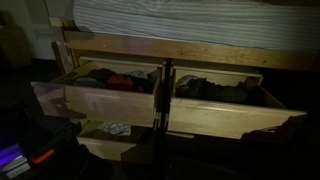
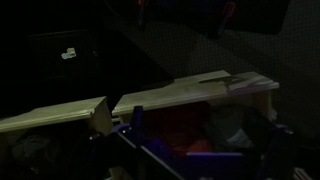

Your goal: Close the topmost drawer on the right

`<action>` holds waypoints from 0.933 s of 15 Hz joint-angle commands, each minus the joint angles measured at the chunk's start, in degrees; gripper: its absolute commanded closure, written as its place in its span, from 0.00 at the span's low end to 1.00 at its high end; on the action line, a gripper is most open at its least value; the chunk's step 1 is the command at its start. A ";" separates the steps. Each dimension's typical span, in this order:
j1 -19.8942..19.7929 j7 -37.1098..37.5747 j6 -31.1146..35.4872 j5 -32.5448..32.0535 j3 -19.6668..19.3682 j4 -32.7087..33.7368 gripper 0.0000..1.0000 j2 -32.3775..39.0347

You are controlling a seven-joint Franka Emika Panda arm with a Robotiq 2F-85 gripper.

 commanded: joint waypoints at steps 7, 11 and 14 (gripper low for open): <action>-7.93 17.05 6.41 -13.98 1.40 -16.53 0.00 7.03; -8.31 19.56 3.96 -15.03 1.15 -15.21 0.00 10.11; -8.88 20.68 3.97 -15.33 1.10 -15.24 0.00 12.00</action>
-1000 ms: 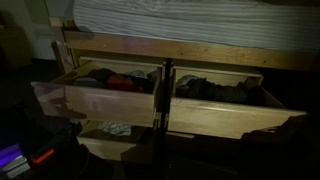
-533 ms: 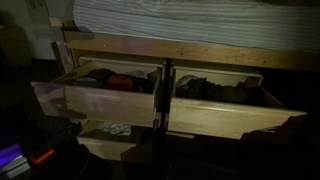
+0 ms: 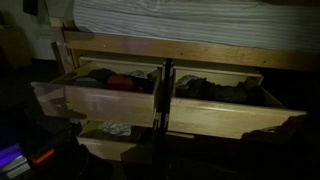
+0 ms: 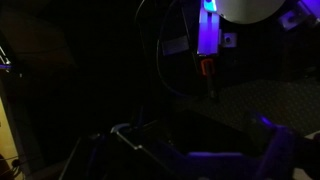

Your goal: Close the topmost drawer on the right

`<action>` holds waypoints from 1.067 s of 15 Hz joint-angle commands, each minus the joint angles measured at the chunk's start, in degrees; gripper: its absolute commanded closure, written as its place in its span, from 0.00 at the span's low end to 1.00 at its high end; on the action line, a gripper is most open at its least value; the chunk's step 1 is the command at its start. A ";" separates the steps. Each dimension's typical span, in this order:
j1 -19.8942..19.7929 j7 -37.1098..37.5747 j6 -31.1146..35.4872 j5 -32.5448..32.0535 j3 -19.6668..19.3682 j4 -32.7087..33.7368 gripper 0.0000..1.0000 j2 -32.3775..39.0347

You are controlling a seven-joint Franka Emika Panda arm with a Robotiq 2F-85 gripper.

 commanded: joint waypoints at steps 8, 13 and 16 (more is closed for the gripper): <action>-9.15 31.35 31.43 -16.31 0.33 -6.94 0.00 15.19; -10.37 31.67 34.63 -15.46 -4.70 -6.60 0.00 20.44; -10.79 28.77 35.36 -13.78 -7.55 -5.52 0.00 24.08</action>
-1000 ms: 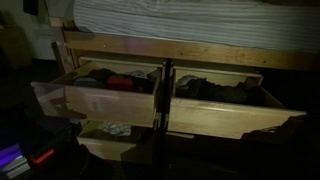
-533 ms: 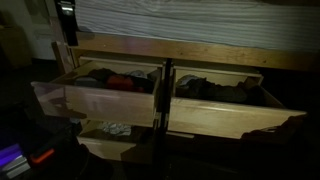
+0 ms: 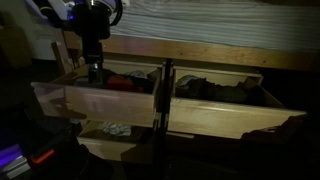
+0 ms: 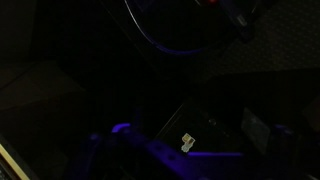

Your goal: Close the topmost drawer on the right

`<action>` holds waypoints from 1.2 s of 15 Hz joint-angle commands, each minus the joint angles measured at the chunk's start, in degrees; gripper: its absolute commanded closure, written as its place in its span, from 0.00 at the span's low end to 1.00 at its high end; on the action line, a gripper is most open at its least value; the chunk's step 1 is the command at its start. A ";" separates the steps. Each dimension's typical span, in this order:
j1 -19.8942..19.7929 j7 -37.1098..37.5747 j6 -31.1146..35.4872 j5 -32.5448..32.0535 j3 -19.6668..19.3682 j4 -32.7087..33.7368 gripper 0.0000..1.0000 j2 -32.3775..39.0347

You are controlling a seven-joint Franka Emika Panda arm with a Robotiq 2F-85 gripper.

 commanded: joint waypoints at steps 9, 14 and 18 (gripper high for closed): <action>1.58 7.31 12.04 4.69 -1.81 7.03 0.00 24.14; 11.06 27.03 32.26 -5.83 -10.62 15.17 0.00 37.60; 15.97 27.92 33.31 -2.48 -13.78 16.23 0.00 38.93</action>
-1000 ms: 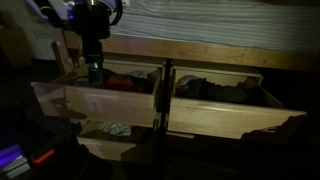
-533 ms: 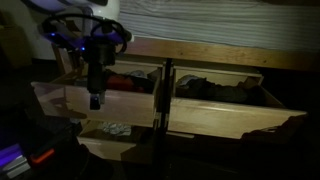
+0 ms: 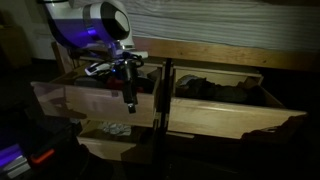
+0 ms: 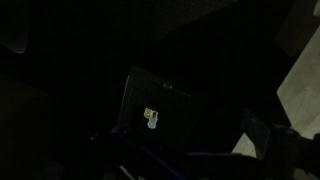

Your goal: Close the topmost drawer on the right

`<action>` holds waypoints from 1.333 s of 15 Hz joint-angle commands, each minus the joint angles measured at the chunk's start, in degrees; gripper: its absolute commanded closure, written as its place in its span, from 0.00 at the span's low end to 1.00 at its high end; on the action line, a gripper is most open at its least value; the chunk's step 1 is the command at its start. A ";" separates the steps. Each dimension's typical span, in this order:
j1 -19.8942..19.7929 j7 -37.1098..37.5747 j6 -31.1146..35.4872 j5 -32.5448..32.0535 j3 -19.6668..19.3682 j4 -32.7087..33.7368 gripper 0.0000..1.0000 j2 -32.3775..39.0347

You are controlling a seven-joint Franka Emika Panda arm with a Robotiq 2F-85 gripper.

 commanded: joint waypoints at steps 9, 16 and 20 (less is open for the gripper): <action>-1.09 4.76 7.32 8.14 -13.79 10.83 0.00 8.77; -8.10 -5.60 7.92 26.86 -13.38 16.35 0.00 13.61; -11.03 -11.53 5.70 29.75 -8.97 17.30 0.00 13.43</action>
